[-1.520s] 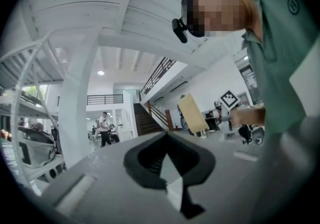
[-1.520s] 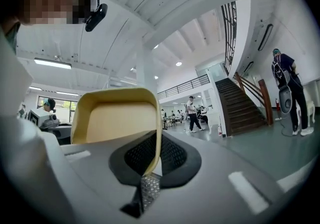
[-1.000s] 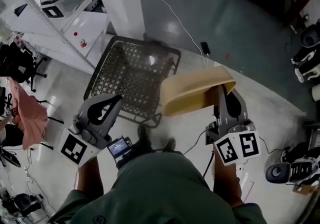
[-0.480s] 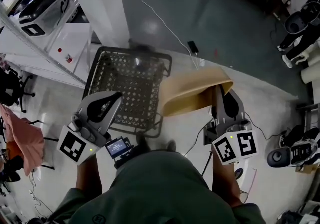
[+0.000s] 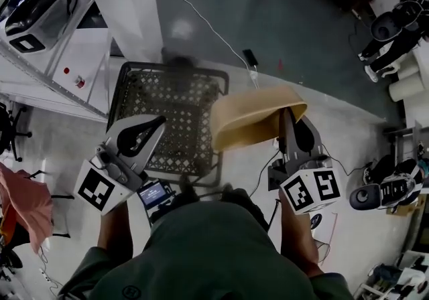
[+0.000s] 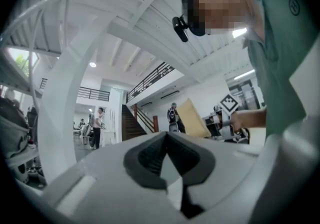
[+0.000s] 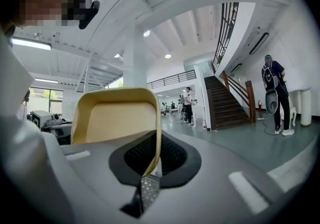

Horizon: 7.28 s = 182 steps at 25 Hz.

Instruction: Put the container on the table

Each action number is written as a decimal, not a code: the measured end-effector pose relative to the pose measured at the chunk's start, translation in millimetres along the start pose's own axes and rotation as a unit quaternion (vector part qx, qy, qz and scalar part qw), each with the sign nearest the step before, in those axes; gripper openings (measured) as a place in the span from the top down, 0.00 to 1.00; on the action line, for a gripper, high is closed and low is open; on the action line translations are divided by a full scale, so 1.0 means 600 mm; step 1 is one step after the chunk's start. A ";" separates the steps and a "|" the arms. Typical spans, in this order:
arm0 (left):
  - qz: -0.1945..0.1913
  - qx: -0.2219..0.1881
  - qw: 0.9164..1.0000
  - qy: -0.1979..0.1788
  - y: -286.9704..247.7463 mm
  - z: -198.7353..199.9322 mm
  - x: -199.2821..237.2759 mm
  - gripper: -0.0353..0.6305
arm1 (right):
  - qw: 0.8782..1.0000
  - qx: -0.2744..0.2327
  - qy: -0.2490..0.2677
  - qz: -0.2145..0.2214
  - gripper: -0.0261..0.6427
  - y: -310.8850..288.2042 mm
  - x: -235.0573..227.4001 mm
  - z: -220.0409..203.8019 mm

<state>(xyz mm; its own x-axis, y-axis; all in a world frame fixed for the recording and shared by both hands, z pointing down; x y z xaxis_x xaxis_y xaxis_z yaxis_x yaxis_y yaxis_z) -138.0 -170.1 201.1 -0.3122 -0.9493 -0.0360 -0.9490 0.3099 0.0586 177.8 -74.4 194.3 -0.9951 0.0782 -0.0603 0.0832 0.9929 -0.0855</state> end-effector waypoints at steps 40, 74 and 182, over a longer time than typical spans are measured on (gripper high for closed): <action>0.094 0.079 0.991 0.061 -0.006 -0.152 0.056 0.94 | 0.986 0.139 -0.053 0.077 0.95 -0.219 -0.034 -0.224; 0.111 0.124 0.979 0.116 -0.018 -0.291 0.077 0.94 | 0.950 0.292 -0.084 0.078 0.95 -0.341 -0.059 -0.523; 0.070 0.068 0.994 0.042 0.025 -0.087 0.034 0.94 | 0.983 0.057 -0.002 0.174 0.95 -0.143 0.037 -0.092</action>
<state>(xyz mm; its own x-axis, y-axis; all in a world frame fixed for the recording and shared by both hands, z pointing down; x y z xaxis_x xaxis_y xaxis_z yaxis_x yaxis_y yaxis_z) -156.6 -187.7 253.4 -0.4428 -0.8954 0.0471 -0.8952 0.4385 -0.0789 145.5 -153.1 255.3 -0.9050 0.4111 -0.1092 0.4245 0.8895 -0.1691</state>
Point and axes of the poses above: the fingertips, and each gripper's own axes: y backward along the fingers, x to its left, z out of its top, the point moved 9 cm from there along y, backward along the fingers, and after that the axes turned 5 degrees about y, right-handed, at the moved point
